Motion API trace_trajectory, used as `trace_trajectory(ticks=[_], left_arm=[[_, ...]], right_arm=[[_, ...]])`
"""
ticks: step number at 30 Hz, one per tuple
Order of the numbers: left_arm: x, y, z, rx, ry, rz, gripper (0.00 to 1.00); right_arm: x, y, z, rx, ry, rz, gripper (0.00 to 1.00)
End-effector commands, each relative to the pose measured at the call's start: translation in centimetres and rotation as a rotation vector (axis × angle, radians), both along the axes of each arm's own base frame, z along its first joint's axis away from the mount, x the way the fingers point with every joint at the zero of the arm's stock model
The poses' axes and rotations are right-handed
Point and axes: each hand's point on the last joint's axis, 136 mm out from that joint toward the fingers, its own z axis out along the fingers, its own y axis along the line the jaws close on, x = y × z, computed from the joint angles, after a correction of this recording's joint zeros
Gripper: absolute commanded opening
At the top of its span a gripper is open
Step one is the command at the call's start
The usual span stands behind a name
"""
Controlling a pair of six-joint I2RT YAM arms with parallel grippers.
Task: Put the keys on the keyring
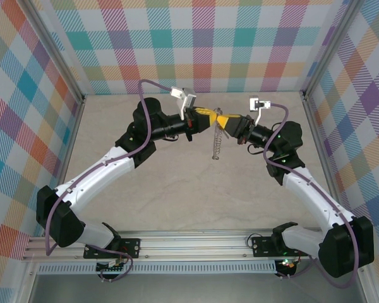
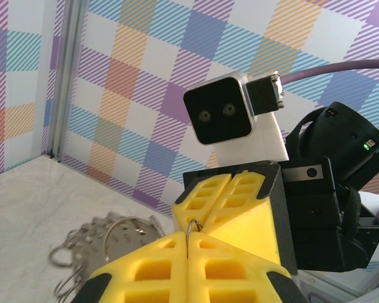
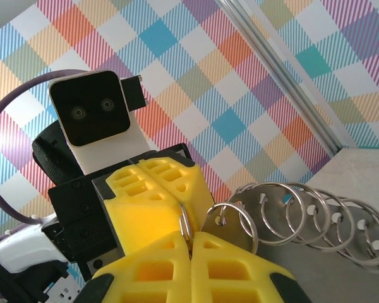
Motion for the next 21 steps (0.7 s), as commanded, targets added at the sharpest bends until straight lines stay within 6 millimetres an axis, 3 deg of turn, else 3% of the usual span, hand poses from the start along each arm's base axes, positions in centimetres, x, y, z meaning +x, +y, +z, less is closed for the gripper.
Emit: trace_trajectory(ticks=[1,5,12,21], left_arm=[[-0.2,0.4,1.7,-0.049,-0.056,0.009,0.0],[0.2,0.8,1.4,-0.018,-0.054,0.045,0.01],[1.5,3.6,1.0,0.067,-0.076,0.143,0.35],[3.0,6.7,0.7,0.143,-0.058,0.142,0.55]], right_arm=[[-1.1,0.1,0.9,0.001,-0.055,0.016,0.0],[-0.8,0.2,0.6,-0.033,-0.054,0.012,0.0],[-0.2,0.6,-0.3,-0.169,-0.048,0.036,0.0],[0.9,1.3,-1.2,-0.282,-0.04,0.145,0.0]])
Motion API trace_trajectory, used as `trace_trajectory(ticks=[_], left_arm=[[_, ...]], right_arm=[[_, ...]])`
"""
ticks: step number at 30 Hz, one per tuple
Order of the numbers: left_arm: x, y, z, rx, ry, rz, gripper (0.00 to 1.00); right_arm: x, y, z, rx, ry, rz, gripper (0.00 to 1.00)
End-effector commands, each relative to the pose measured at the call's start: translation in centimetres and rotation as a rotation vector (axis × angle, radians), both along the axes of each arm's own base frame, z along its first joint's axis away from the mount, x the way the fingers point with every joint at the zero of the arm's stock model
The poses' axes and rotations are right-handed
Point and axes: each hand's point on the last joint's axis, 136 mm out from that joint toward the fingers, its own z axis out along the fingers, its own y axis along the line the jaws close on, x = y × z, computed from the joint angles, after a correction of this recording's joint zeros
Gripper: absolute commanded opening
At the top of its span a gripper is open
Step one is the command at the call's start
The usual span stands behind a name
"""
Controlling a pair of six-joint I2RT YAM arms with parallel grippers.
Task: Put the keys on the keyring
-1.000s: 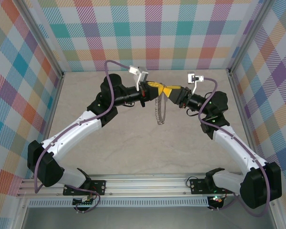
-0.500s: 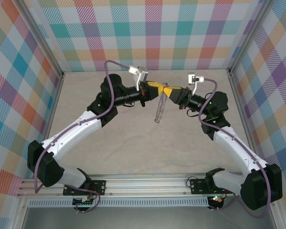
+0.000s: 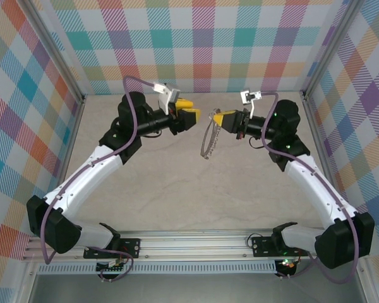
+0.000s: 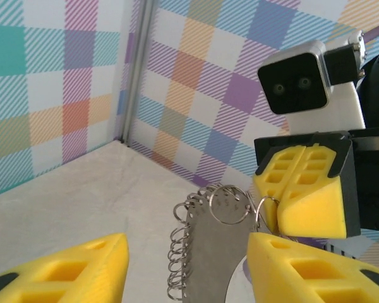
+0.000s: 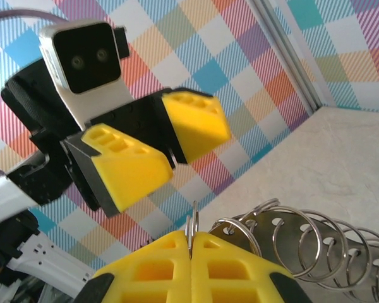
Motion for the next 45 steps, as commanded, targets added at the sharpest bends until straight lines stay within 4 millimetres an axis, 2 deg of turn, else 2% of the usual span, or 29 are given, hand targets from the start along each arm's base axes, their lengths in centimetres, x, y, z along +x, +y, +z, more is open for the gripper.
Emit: trace_trajectory(ticks=[1,6,14,17,25,36,45], left_arm=[[-0.8,0.6,1.5,0.031,-0.031,-0.055,0.56],[-0.6,0.5,1.0,0.081,0.003,-0.12,0.6],[-0.1,0.0,-0.3,0.138,0.122,-0.293,0.62],[0.2,0.0,-0.8,0.146,0.174,-0.347,0.58],[1.4,0.0,-2.5,0.13,0.269,-0.413,0.41],[3.1,-1.0,-5.0,0.128,0.351,-0.447,0.39],[3.0,-1.2,-5.8,0.119,0.383,-0.48,0.36]], right_arm=[[-0.4,0.4,-0.3,-0.054,-0.025,0.089,0.0],[0.7,0.9,-1.0,-0.082,-0.013,0.15,0.0],[1.8,1.9,-2.2,-0.099,0.01,0.266,0.0],[2.0,2.1,-2.6,-0.095,0.024,0.302,0.0],[3.1,2.6,-3.8,-0.087,0.038,0.313,0.0],[4.1,2.9,-4.4,-0.077,0.042,0.324,0.0],[4.7,3.1,-4.8,-0.076,0.05,0.322,0.0]])
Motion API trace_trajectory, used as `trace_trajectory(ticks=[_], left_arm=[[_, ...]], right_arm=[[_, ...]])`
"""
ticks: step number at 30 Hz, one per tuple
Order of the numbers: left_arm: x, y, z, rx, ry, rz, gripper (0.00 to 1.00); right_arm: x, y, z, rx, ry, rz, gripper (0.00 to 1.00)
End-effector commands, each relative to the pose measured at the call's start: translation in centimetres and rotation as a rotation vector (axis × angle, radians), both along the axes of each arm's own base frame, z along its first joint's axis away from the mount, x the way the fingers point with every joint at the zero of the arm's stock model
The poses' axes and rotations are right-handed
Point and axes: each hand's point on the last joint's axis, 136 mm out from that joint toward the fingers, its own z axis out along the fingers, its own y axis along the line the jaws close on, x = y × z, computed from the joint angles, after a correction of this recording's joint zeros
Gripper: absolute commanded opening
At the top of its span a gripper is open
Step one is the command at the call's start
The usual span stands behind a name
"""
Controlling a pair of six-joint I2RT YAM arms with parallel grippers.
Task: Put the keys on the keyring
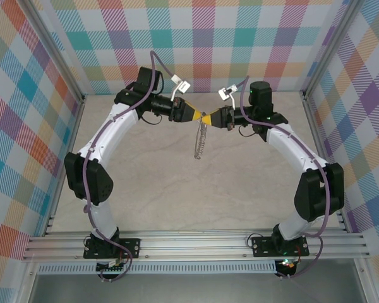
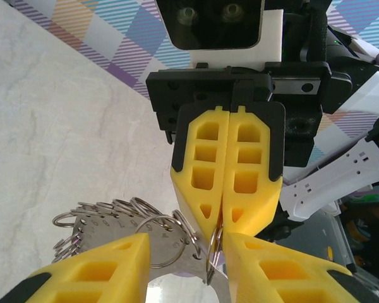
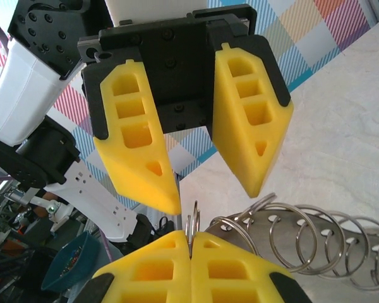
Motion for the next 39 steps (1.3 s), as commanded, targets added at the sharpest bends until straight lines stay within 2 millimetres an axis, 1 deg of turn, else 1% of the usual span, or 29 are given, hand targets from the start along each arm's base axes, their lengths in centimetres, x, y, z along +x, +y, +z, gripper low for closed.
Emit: trace_trajectory(ticks=[1,3,5,13,17,23,24,28,39], left_arm=[[-0.5,0.2,1.1,-0.03,-0.012,-0.036,0.36],[-0.6,0.2,1.2,-0.034,-0.01,-0.042,0.35],[-0.8,0.2,1.2,-0.039,-0.007,-0.05,0.33],[-1.4,0.1,0.7,-0.038,0.013,-0.068,0.33],[-1.5,0.1,0.5,-0.037,0.016,-0.072,0.31],[-1.6,-0.2,0.4,-0.037,0.016,-0.082,0.24],[-1.6,-0.2,0.3,-0.036,0.019,-0.081,0.22],[-1.7,-0.5,0.2,-0.036,0.019,-0.085,0.17],[-2.2,-1.1,0.1,-0.038,0.02,-0.108,0.19]], right_arm=[[0.3,0.0,1.5,0.034,-0.06,0.029,0.0],[0.3,0.0,1.5,0.035,-0.06,0.028,0.0],[0.5,0.0,1.4,0.034,-0.058,0.024,0.0],[0.6,0.0,1.2,0.034,-0.051,0.017,0.0],[0.7,0.1,1.3,0.036,-0.051,0.015,0.0],[0.7,0.1,1.3,0.036,-0.048,0.014,0.0],[0.7,0.0,1.2,0.036,-0.047,0.013,0.0],[0.6,0.0,1.2,0.036,-0.047,0.013,0.0],[0.7,0.0,1.1,0.037,-0.046,0.009,0.0]])
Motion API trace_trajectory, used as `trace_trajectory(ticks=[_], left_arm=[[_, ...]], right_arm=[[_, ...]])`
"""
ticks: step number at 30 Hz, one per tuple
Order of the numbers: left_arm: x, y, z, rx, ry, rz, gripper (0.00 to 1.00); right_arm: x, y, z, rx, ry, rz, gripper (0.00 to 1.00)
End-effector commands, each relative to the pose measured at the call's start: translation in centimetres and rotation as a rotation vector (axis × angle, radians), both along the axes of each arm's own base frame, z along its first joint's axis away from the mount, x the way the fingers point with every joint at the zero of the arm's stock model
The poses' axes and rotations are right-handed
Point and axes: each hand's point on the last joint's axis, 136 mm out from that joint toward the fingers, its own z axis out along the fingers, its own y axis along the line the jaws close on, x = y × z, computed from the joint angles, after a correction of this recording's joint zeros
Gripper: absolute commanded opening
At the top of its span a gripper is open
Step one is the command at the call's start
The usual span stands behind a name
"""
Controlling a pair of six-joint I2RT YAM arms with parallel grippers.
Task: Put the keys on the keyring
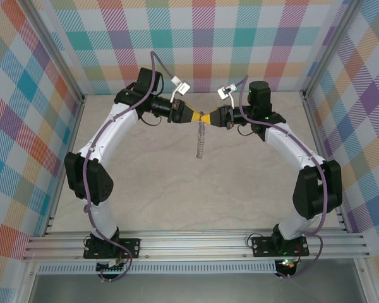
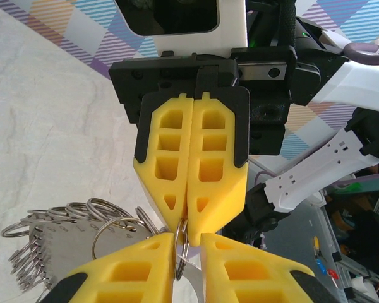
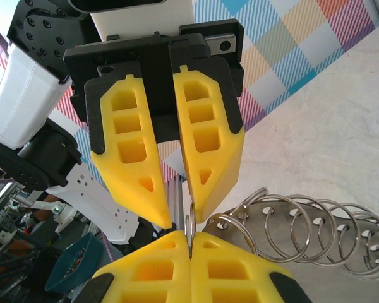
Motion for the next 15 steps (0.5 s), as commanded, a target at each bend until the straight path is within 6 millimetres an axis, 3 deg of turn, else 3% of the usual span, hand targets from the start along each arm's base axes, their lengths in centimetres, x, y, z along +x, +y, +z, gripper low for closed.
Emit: trace_trajectory(ticks=[1,13,15], left_arm=[[-0.91,-0.86,0.02,-0.021,0.01,-0.053,0.19],[-0.96,-1.43,-0.46,-0.01,0.014,-0.061,0.2],[-0.92,-1.51,-0.5,-0.01,0.011,-0.061,0.15]], right_arm=[[0.23,-0.22,1.15,0.023,-0.055,0.0,0.0],[0.08,-0.21,0.93,0.022,-0.051,0.003,0.0],[0.1,-0.24,0.86,0.022,-0.051,0.002,0.0]])
